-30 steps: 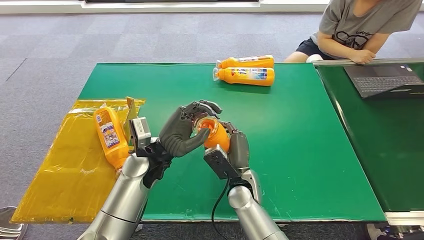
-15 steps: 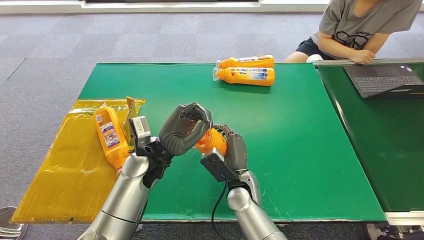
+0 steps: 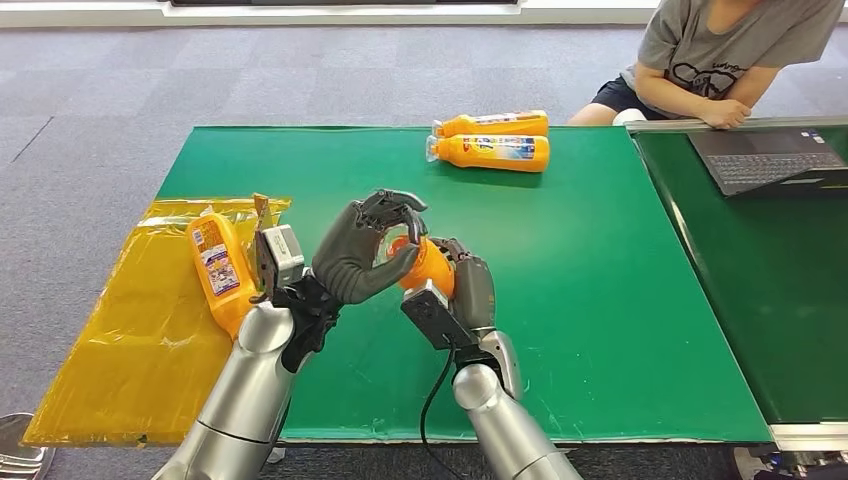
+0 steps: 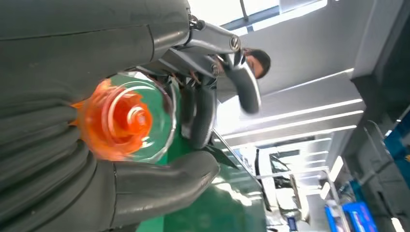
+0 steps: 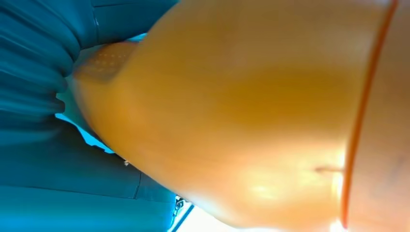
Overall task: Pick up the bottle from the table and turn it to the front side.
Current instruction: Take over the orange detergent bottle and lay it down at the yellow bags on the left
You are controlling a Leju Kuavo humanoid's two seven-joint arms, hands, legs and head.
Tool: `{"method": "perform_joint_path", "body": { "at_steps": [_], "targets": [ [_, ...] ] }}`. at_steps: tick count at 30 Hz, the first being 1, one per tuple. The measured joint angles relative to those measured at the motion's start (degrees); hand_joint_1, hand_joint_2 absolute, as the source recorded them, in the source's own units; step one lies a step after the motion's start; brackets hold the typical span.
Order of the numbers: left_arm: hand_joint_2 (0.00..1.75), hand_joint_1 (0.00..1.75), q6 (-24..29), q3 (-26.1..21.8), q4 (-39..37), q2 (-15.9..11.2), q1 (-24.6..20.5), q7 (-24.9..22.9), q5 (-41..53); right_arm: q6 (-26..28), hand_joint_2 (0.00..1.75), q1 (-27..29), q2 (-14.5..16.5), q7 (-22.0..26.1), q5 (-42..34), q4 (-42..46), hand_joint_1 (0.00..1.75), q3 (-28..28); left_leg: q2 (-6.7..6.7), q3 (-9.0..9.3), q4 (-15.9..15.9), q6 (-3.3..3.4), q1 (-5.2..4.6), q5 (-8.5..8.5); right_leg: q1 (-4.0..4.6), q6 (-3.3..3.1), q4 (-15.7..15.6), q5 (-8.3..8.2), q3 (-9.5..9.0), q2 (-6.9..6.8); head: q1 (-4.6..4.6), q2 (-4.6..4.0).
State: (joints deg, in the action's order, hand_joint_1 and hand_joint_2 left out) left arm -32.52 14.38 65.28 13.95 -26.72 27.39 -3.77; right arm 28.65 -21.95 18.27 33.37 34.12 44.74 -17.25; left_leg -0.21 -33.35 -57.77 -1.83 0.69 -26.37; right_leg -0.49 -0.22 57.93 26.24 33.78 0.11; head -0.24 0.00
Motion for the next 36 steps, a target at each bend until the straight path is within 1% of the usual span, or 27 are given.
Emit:
{"method": "perform_joint_path", "body": {
  "at_steps": [3, 8, 14, 24, 36],
  "targets": [
    [1.75, 0.00, 2.61, -0.96, -1.42, -0.08, -0.86, -0.10, 0.71, -0.29, 1.75, -0.20, 0.01, -0.37, -0.23, -0.01, 1.75, 0.00, 0.00, 0.01, 0.00, 0.00, 0.00, 0.00, 0.00, 0.00, 0.00, -0.01, 0.00, 0.01, 0.00, 0.00],
    [1.75, 0.00, 2.97, -2.32, -6.56, -0.32, -1.87, 2.52, 0.96, 0.10, 1.75, -0.12, 0.04, 0.49, -1.36, -0.42, 1.75, 0.00, 0.00, 0.01, 0.00, 0.00, 0.00, 0.00, 0.00, 0.01, 0.00, -0.01, 0.01, 0.01, 0.00, 0.00],
    [1.75, 0.00, 3.24, -2.99, -10.63, -0.40, -2.99, 3.46, 1.08, 0.24, 1.75, 0.29, 0.04, 0.54, -1.97, -1.46, 1.75, 0.02, 0.00, 0.00, 0.00, 0.00, 0.00, 0.00, 0.00, 0.00, 0.00, 0.00, 0.01, 0.01, 0.00, 0.00],
    [1.75, 0.00, 3.23, -3.18, -13.89, -0.38, -3.45, 3.67, 1.19, 0.13, 1.75, 1.36, 0.04, 0.39, -2.08, -1.62, 1.75, 0.15, 0.00, 0.00, 0.00, 0.00, 0.00, 0.00, 0.00, 0.01, 0.00, 0.00, 0.02, 0.01, 0.00, 0.00],
    [1.75, 0.00, 3.23, -3.18, -15.28, -0.29, -3.83, 3.82, 1.19, 0.11, 1.75, 1.55, 0.02, 0.35, -2.01, -1.66, 1.75, 0.50, 0.00, -0.01, 0.00, 0.00, 0.00, 0.00, 0.00, 0.01, 0.00, 0.00, 0.02, 0.01, 0.00, 0.00]
  ]
}}
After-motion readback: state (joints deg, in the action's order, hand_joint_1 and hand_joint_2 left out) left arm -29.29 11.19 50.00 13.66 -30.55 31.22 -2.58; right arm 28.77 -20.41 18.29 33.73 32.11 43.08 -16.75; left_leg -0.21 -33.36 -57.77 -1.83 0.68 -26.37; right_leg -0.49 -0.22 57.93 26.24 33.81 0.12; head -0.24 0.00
